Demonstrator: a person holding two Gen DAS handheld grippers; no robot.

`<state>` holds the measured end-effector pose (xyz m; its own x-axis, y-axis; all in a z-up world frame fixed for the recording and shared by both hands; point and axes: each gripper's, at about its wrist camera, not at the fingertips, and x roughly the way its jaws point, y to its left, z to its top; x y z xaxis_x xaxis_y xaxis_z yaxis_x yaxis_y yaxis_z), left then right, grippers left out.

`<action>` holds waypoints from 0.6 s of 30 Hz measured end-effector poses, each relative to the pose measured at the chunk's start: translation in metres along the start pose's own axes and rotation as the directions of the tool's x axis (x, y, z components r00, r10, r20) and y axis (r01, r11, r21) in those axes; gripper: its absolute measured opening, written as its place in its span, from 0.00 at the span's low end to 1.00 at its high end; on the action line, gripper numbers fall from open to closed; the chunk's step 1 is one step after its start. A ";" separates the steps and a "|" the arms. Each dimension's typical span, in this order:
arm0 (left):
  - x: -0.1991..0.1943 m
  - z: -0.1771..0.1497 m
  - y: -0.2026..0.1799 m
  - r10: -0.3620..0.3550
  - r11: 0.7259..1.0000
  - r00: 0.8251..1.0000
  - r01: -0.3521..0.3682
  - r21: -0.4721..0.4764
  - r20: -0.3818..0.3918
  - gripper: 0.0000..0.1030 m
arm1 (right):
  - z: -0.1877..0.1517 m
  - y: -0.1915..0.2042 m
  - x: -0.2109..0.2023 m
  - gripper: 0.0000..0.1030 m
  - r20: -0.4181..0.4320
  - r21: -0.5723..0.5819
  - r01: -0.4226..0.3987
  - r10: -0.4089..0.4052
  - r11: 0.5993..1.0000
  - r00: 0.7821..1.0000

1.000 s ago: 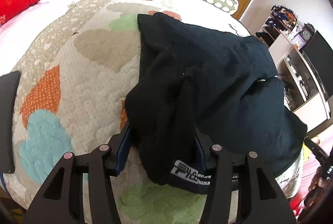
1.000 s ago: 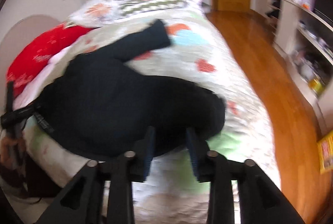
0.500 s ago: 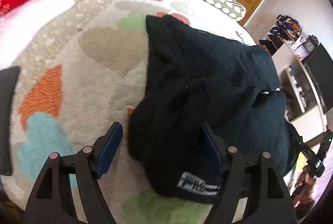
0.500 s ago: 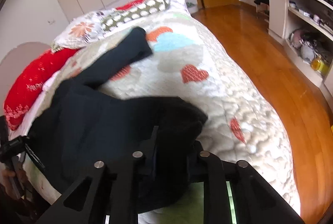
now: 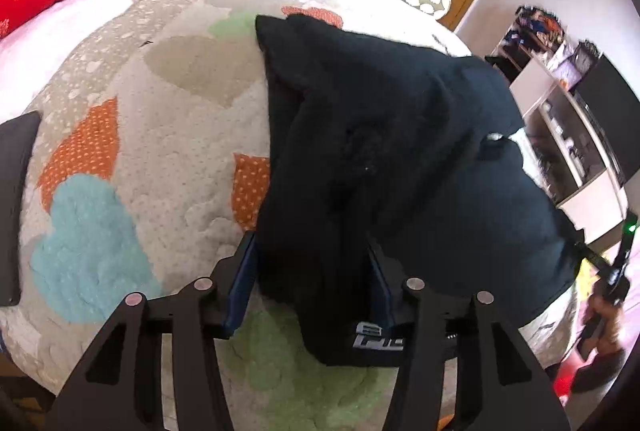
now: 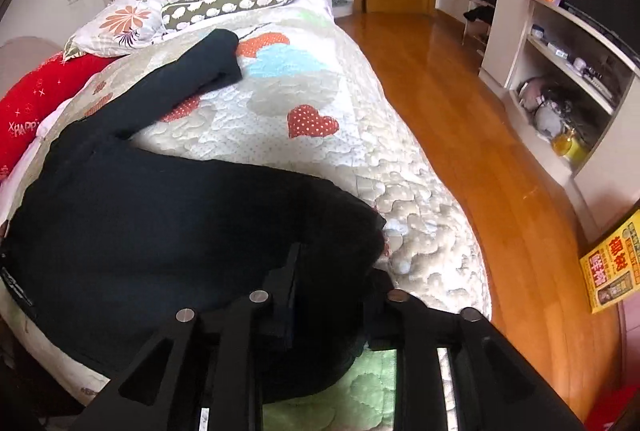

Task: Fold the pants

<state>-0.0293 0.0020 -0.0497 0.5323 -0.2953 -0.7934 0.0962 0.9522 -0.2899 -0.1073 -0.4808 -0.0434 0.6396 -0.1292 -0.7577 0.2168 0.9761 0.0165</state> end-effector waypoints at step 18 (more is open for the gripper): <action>-0.005 0.027 -0.026 0.085 0.989 0.994 -0.093 0.113 0.069 0.67 | 0.138 0.089 0.052 0.71 0.110 -0.104 -0.175 0.186 0.979 0.976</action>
<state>-0.0115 -0.0191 -0.0240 0.5952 -0.2070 -0.7764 0.1413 0.9782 -0.1525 0.0475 -0.4247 0.0086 0.7460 0.0360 -0.6650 0.0239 0.9965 0.0807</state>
